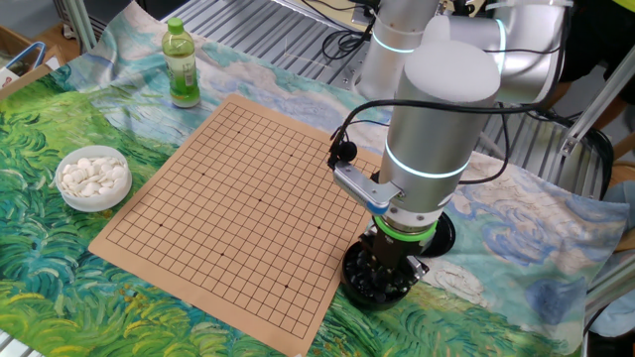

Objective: Play the first move as black on the 3-4 point in the upper right corner of the Go board

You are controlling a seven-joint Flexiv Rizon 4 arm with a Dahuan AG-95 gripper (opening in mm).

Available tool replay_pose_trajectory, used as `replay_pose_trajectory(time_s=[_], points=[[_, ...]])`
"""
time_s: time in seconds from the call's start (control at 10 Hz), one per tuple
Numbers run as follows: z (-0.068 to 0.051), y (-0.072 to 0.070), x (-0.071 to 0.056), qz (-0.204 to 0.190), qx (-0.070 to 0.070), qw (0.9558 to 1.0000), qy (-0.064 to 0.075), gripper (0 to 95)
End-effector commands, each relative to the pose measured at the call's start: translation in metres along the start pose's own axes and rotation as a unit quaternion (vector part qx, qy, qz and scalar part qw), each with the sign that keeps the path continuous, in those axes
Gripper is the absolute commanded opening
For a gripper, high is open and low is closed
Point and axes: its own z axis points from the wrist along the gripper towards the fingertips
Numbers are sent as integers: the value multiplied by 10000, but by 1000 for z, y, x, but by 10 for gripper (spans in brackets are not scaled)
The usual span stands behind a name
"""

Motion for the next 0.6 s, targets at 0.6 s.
replay_pose_trajectory(time_s=[0.6], points=[[1,-3,-1,12,5,10000,-23,190]])
